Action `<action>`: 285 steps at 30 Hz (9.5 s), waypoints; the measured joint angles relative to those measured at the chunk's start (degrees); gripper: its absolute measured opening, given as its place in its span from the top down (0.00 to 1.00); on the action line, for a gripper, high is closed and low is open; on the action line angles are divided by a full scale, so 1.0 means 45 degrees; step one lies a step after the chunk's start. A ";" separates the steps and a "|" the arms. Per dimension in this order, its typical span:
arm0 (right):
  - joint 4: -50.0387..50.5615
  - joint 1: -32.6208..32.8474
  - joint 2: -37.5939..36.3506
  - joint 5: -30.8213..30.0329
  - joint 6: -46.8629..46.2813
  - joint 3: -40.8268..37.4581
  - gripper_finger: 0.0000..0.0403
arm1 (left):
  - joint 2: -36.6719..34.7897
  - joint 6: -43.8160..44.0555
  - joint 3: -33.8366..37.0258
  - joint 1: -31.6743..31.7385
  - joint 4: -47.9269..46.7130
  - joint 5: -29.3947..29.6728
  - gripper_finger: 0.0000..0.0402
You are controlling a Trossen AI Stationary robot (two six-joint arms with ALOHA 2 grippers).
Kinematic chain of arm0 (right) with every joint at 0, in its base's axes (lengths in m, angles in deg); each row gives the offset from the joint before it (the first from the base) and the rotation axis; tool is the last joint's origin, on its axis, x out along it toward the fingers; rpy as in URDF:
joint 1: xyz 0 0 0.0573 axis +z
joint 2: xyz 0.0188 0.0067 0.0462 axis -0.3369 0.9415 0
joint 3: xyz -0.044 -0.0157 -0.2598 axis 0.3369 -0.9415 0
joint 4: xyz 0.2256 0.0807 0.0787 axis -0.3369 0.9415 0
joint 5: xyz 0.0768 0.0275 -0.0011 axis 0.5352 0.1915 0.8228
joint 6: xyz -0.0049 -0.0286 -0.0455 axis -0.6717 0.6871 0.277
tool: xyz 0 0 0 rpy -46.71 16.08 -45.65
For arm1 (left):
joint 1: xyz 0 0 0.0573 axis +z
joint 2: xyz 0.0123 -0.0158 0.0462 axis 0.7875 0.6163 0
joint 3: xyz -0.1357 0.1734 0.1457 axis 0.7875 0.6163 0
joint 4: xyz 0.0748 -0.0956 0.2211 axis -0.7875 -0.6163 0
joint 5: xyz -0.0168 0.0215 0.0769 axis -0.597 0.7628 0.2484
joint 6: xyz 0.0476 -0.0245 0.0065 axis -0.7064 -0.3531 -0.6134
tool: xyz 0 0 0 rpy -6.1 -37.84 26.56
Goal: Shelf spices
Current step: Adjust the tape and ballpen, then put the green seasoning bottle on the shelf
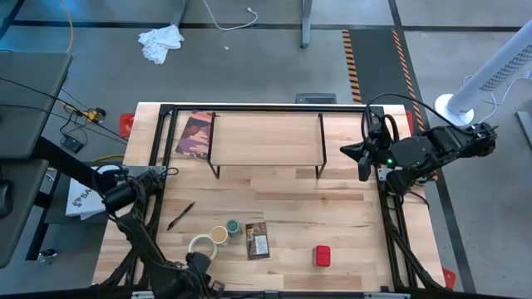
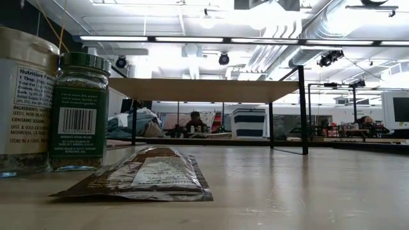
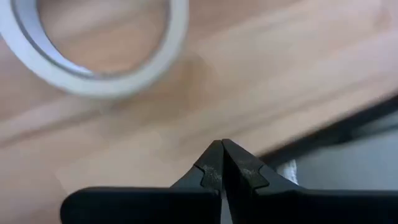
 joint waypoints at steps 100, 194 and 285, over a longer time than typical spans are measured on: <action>-0.0112 0.0000 0.0831 -0.1676 -0.1897 0.0000 1.00 | -1.1630 -0.4072 1.2638 0.4884 0.3352 0.4595 1.00; -0.1787 0.0015 -0.0523 0.2671 0.1088 -0.0005 1.00 | -1.1876 -2.1755 0.1135 0.3346 0.7313 0.7563 0.43; -0.5101 -0.1269 0.4856 0.2461 0.0308 -0.0003 0.25 | -0.9159 -1.5764 0.3729 0.3467 -0.3699 0.3382 0.37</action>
